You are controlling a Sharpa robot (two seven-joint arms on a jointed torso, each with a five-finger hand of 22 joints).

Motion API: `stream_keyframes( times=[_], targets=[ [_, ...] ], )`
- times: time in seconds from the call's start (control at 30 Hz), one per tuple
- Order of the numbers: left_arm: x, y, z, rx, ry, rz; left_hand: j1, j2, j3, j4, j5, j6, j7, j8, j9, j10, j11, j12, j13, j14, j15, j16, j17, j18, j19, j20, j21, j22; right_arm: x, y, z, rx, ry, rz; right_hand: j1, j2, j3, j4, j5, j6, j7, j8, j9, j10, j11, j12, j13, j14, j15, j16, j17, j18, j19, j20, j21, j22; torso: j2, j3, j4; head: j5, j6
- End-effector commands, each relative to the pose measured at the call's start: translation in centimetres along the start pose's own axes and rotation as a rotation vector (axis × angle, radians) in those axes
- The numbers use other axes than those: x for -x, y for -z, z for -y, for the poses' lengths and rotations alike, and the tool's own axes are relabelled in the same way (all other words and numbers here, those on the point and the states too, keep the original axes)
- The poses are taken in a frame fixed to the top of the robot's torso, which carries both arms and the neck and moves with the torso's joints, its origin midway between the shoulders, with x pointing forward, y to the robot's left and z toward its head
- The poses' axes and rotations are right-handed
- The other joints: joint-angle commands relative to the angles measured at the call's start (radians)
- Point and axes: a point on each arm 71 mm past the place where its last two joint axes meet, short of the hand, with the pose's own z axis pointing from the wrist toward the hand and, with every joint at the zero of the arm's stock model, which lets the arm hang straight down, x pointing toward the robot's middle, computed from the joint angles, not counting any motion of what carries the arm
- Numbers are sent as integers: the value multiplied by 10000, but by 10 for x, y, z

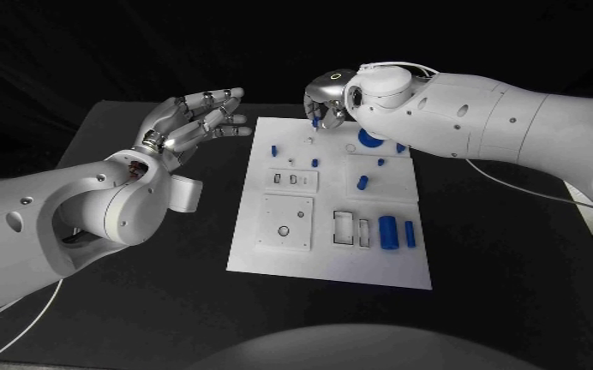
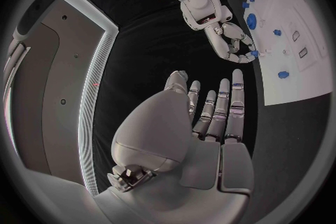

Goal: Assemble the parts on the task board

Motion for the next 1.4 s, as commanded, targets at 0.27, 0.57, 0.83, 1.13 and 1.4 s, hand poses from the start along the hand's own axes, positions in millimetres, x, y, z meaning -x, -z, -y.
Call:
stream_keyframes(
  times=[0.27, 0.57, 0.83, 1.13, 1.4],
  targets=[
    [-3, -1, 1, -105, 38, -201, 113, -21, 59, 5, 54, -4, 82, 39, 8, 11, 24, 35, -15, -49, 49, 37, -9, -100, -53, -4, 25, -14, -7, -3, -2, 11, -70, -279, -84, 9, 56, 23, -54, -78, 10, -75, -3, 78, 2, -98, 15, -105, -18, -61, -48, 0, -121, 1, -81, 44, 6, 7, 19, -22, 58],
    [-3, -1, 1, -84, 53, -230, 115, -20, 67, 5, 54, -7, 88, 38, 7, 9, 31, 38, -16, -53, 55, 40, -11, -104, -61, -3, 23, -15, -15, -5, -6, 0, -105, -396, -54, -3, 82, -3, -54, -110, 15, -115, -4, 74, 8, -152, 14, -130, -15, -89, -84, 11, -159, 3, -116, 15, 18, 19, 33, 34, 28],
    [-2, -2, 0, -71, 36, -210, 116, -18, 74, 6, 54, -9, 100, 39, 7, 9, 41, 42, -16, -55, 62, 44, -12, -110, -69, -2, 22, -16, -20, -4, -4, -243, -58, -685, -102, -169, 221, -44, -341, -631, -285, -652, -165, -514, 208, -743, -63, -445, 116, -390, -540, 86, -483, 77, -415, -246, 26, 3, 12, 45, -19],
    [-1, -3, -1, -64, 32, -198, 117, -18, 78, 6, 54, -11, 108, 38, 7, 7, 45, 42, -17, -57, 65, 45, -13, -113, -73, -1, 21, -17, -21, 1, -1, -218, -139, -432, -163, -297, 13, -7, -1930, -1541, -810, -1660, -712, -1904, 396, -1694, -70, -1002, 322, -821, -1210, 221, -1003, 304, -991, -652, 4, 16, 9, 57, -39],
    [1, -1, -2, -71, 20, -142, 119, -19, 83, 4, 53, -17, 115, 36, 6, 1, 52, 42, -18, -60, 70, 47, -14, -117, -79, 0, 20, -17, -18, 16, 3, 190, -456, 669, -236, -268, -888, 326, -3350, -2110, -1123, -1987, -1250, -2644, 432, -2044, 57, -1245, 388, -1005, -1490, 287, -1207, 395, -1409, -842, 8, 6, -12, 98, 42]
  ],
)
